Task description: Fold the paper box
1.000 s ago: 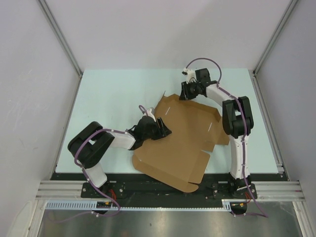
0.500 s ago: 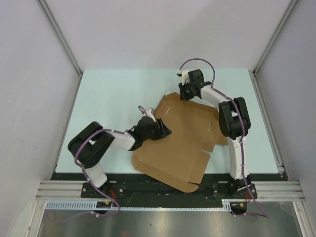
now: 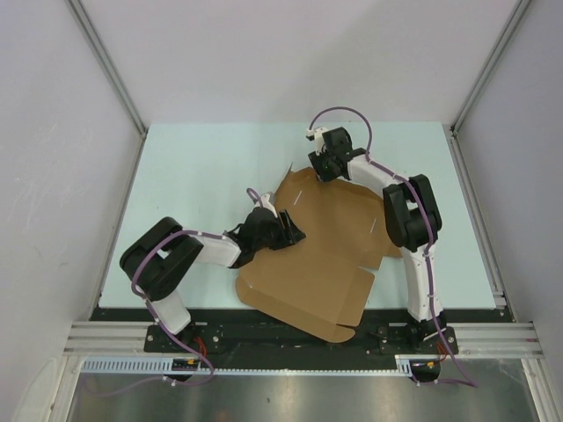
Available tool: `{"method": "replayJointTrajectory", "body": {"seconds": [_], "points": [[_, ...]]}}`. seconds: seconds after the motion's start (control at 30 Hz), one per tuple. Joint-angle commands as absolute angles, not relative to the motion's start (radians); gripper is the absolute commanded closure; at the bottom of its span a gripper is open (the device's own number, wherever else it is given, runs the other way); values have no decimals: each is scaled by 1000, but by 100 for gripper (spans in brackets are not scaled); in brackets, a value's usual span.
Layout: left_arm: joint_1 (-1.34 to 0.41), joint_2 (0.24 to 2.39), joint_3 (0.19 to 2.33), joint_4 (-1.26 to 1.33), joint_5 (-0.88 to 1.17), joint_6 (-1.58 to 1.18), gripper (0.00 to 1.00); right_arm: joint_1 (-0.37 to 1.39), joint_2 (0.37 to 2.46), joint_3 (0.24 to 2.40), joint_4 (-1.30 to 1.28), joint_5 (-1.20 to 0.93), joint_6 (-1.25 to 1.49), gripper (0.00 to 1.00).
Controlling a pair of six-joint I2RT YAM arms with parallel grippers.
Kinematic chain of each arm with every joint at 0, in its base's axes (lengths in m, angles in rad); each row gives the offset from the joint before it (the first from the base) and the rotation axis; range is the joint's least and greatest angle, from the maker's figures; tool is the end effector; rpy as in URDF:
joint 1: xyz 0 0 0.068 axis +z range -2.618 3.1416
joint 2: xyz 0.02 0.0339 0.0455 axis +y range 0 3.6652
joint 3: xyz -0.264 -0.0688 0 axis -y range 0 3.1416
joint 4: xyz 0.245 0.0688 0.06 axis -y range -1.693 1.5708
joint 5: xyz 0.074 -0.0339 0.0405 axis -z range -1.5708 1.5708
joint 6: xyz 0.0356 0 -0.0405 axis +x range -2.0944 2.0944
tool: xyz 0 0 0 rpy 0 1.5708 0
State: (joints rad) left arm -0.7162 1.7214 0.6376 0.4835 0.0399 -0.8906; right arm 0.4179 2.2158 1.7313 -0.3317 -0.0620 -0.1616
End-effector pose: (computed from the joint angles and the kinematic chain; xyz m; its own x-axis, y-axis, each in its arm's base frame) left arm 0.2387 -0.2096 0.1242 -0.7973 -0.3359 -0.5015 0.0969 0.7488 -0.6557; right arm 0.4547 0.2043 0.1836 -0.5858 -0.4358 -0.6833 -0.5452 0.8357 -0.0657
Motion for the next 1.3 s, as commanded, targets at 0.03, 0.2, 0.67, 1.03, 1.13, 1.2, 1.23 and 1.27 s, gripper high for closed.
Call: {"method": "replayJointTrajectory", "body": {"seconds": [0.03, 0.2, 0.67, 1.03, 1.13, 1.2, 1.23, 1.27], "points": [[-729, 1778, 568, 169, 17, -862, 40, 428, 2240, 1746, -367, -78, -141, 59], [-727, 1773, 572, 160, 15, -864, 40, 431, 2246, 1758, -365, -77, -140, 81], [-730, 1416, 663, -73, -37, -824, 35, 512, 2016, 1632, -287, 397, -216, 100], [-727, 1042, 729, -284, -162, -776, 32, 644, 1810, 1483, -126, 679, -416, 100], [-716, 1020, 726, -327, -199, -772, 32, 678, 1779, 1442, -81, 738, -494, 100], [-697, 1011, 739, -362, -219, -772, 32, 722, 1758, 1396, -26, 780, -578, 100], [-654, 994, 742, -370, -224, -770, 32, 738, 1752, 1382, -11, 794, -610, 100], [-622, 988, 747, -374, -213, -769, 31, 771, 1750, 1373, -11, 811, -635, 100]]}}
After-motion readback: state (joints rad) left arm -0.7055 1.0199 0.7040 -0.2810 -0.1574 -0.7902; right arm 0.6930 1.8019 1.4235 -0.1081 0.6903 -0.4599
